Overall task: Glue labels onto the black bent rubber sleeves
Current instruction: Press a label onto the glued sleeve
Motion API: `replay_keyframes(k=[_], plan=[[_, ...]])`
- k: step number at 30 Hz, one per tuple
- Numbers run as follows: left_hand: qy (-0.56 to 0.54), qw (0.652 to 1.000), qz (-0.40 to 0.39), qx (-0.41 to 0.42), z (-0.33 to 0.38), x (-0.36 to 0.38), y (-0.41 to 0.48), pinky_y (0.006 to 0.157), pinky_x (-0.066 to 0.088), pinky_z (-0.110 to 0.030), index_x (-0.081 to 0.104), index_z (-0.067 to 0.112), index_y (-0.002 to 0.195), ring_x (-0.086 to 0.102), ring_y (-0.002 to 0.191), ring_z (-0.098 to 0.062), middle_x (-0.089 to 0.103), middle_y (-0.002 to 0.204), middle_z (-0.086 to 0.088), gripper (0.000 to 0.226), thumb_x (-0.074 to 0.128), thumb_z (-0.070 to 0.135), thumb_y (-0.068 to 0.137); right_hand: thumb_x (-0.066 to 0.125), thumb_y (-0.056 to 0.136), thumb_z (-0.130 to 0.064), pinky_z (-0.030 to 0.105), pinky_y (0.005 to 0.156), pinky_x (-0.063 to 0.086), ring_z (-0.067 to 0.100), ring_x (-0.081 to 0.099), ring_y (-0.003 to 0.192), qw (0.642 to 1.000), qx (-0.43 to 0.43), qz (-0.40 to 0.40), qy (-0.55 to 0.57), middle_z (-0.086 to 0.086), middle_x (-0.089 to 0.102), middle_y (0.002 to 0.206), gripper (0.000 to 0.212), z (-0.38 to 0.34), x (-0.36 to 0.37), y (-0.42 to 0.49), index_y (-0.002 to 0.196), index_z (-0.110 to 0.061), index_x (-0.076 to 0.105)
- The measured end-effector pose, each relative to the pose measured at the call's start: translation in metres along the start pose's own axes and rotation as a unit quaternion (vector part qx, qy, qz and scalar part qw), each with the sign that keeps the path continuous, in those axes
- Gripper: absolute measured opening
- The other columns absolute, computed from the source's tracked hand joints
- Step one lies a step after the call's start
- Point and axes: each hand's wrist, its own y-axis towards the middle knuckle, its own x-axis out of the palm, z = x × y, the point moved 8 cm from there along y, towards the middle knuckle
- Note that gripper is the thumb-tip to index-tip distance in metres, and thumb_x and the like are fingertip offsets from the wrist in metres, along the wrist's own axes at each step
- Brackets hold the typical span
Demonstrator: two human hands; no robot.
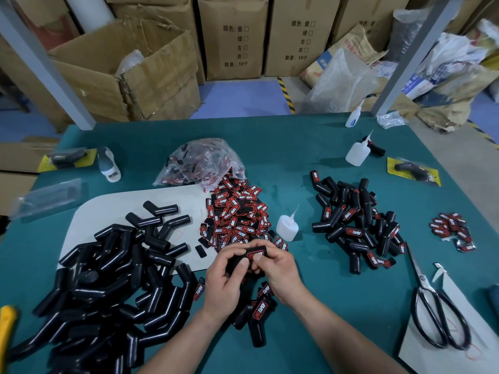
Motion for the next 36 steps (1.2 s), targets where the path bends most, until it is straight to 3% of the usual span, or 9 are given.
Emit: replay_keyframes(k=[4,8,15,18,21,24,27,30,36], plan=[[0.018,1.000,0.002,0.010,0.001,-0.001,0.002,0.101,0.049,-0.034,0.070,0.028,0.108,0.065,0.115,-0.031,0.069,0.119,-0.001,0.016,0.059,0.020,0.098,0.075,0.081,-0.010,0.026,0.063,0.053,0.017,0.063,0.065,0.999,-0.004,-0.004,0.033,0.014,0.071,0.114,0.006,-0.002,0.000,0.000,0.085,-0.007,0.078],[0.044,0.999,-0.009,0.015,0.003,0.001,0.002,0.101,0.048,-0.030,0.071,0.027,0.108,0.065,0.116,-0.028,0.068,0.120,0.003,0.022,0.053,0.018,0.099,0.076,0.077,0.000,0.026,0.075,0.055,0.019,0.068,0.088,0.999,-0.001,-0.013,0.043,0.007,0.070,0.110,0.010,-0.001,0.002,0.001,0.087,-0.004,0.078],[0.089,0.995,-0.011,0.036,0.010,0.003,-0.002,0.100,0.049,-0.023,0.068,0.025,0.111,0.065,0.117,-0.018,0.066,0.122,0.016,0.024,0.049,0.016,0.100,0.077,0.078,-0.004,0.026,0.082,0.053,0.017,0.065,0.095,1.000,-0.016,-0.024,0.008,0.005,0.065,0.107,0.008,-0.002,0.002,0.001,0.086,-0.004,0.076],[0.089,0.995,-0.003,0.037,0.009,0.001,0.000,0.098,0.050,-0.024,0.068,0.026,0.110,0.066,0.115,-0.019,0.066,0.121,0.015,0.023,0.050,0.017,0.100,0.075,0.080,-0.010,0.025,0.078,0.053,0.015,0.065,0.089,0.999,0.003,-0.036,0.010,0.004,0.065,0.111,0.011,-0.001,0.002,0.002,0.087,-0.001,0.075],[0.078,0.996,0.013,0.030,0.005,-0.002,0.001,0.097,0.050,-0.026,0.068,0.030,0.108,0.066,0.113,-0.022,0.067,0.118,0.011,0.025,0.050,0.017,0.099,0.071,0.083,-0.015,0.028,0.070,0.051,0.015,0.063,0.077,0.999,0.006,-0.036,-0.020,0.006,0.069,0.116,0.020,0.000,0.001,0.001,0.085,0.005,0.073],[0.067,0.997,0.029,0.028,0.004,-0.006,0.001,0.096,0.050,-0.025,0.068,0.035,0.107,0.065,0.112,-0.021,0.066,0.116,0.012,0.027,0.049,0.017,0.098,0.080,0.077,-0.019,0.029,0.064,0.053,0.019,0.062,0.067,1.000,0.004,0.000,0.015,0.013,0.072,0.110,0.017,-0.005,-0.005,0.001,0.084,-0.004,0.078],[0.052,0.998,0.017,0.027,0.003,-0.006,0.002,0.096,0.050,-0.024,0.067,0.036,0.106,0.065,0.112,-0.021,0.067,0.115,0.010,0.025,0.053,0.017,0.096,0.078,0.076,-0.017,0.031,0.077,0.054,0.022,0.067,0.084,1.000,-0.019,-0.005,-0.011,0.012,0.072,0.106,0.011,-0.011,-0.004,0.001,0.068,-0.010,0.074],[0.060,0.998,0.012,0.033,0.004,-0.002,0.004,0.097,0.048,-0.022,0.066,0.038,0.104,0.067,0.109,-0.019,0.067,0.112,0.012,0.023,0.066,0.020,0.091,0.073,0.078,-0.005,0.029,0.088,0.049,0.018,0.066,0.095,0.998,-0.053,0.000,-0.038,0.007,0.072,0.101,0.023,-0.017,-0.004,0.001,0.060,-0.019,0.067],[0.061,0.997,0.024,0.041,0.005,-0.004,0.005,0.097,0.049,-0.022,0.067,0.042,0.105,0.068,0.107,-0.017,0.068,0.111,0.014,0.025,0.069,0.022,0.090,0.065,0.082,-0.004,0.020,0.076,0.048,0.009,0.064,0.089,0.998,-0.045,-0.006,-0.033,0.006,0.070,0.103,0.024,-0.018,-0.005,-0.001,0.062,-0.016,0.069]])
